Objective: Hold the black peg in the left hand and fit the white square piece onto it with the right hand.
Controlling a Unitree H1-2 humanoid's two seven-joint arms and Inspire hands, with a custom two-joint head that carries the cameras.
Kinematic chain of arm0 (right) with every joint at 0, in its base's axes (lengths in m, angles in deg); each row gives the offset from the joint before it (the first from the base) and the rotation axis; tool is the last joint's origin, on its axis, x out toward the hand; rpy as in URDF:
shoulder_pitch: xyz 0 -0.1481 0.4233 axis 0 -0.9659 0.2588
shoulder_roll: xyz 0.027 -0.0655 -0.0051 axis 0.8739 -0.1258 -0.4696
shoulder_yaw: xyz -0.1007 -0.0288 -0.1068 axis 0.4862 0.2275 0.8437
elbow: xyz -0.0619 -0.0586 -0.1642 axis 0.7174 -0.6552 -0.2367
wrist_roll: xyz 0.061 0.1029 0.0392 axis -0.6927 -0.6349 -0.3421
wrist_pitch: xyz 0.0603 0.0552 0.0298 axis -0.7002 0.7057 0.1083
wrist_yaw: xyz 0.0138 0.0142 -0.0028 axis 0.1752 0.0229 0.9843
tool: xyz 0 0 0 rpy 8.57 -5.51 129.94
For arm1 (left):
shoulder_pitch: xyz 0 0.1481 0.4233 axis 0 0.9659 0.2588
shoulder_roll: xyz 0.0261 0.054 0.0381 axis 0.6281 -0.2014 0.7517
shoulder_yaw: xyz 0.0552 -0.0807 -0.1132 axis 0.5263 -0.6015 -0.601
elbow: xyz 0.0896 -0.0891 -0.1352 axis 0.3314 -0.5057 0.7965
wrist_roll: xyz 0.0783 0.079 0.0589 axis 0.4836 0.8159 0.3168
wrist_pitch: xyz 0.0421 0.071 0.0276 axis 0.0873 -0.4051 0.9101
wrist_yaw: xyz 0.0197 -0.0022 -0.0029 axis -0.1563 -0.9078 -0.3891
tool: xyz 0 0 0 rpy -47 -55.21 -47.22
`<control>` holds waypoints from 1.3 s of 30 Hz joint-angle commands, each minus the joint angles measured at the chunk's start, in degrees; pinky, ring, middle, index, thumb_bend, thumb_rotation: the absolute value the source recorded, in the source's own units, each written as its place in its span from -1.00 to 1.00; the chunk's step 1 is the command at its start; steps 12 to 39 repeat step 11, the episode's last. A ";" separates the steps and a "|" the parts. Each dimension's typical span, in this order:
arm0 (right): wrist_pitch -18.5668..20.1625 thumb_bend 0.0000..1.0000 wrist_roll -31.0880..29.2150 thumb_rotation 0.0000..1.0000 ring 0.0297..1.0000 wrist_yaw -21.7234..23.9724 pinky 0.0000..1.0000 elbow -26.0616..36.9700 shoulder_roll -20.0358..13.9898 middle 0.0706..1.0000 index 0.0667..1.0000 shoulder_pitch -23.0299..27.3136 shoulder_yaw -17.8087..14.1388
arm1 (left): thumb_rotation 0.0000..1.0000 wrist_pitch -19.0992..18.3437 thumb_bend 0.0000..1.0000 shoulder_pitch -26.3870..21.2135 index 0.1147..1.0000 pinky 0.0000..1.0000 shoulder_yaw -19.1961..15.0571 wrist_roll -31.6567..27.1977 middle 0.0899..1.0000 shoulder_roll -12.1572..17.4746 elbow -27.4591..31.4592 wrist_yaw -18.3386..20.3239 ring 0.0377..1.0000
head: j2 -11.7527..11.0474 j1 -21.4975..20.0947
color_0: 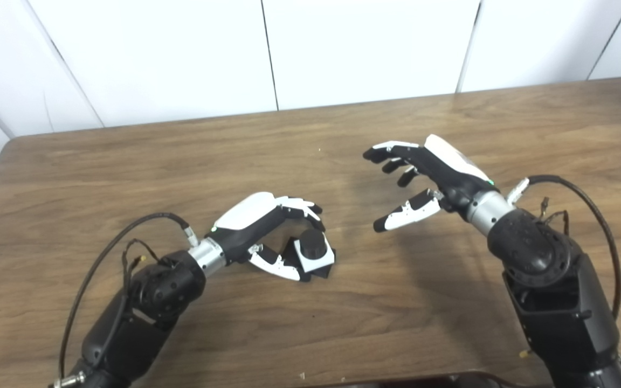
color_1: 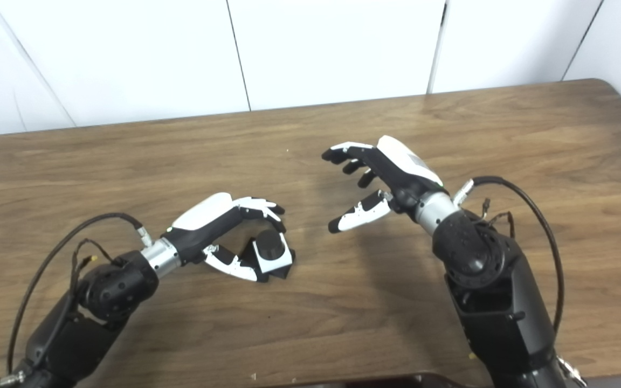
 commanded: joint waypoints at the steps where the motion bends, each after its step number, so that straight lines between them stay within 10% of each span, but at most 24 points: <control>1: -1.22 0.43 -1.41 -0.75 0.54 -3.06 0.27 1.20 0.50 0.61 0.57 1.14 -1.06 | -0.56 -5.97 0.66 4.42 0.36 0.46 0.18 2.13 0.68 1.05 -1.94 1.94 0.72 | -0.02 -0.04; 11: -3.79 0.47 -5.20 -0.79 0.51 -11.21 0.26 0.15 2.86 0.60 0.52 -3.80 -2.46 | -0.63 -10.13 0.47 11.34 0.39 0.31 -2.10 9.50 0.59 -5.14 -1.64 -9.14 0.56 | -0.61 0.08; 39: -3.79 0.47 -5.20 -0.79 0.51 -11.21 0.26 0.15 2.86 0.60 0.52 -3.80 -2.46 | -0.63 -10.13 0.47 11.34 0.39 0.31 -2.10 9.50 0.59 -5.14 -1.64 -9.14 0.56 | -0.61 0.08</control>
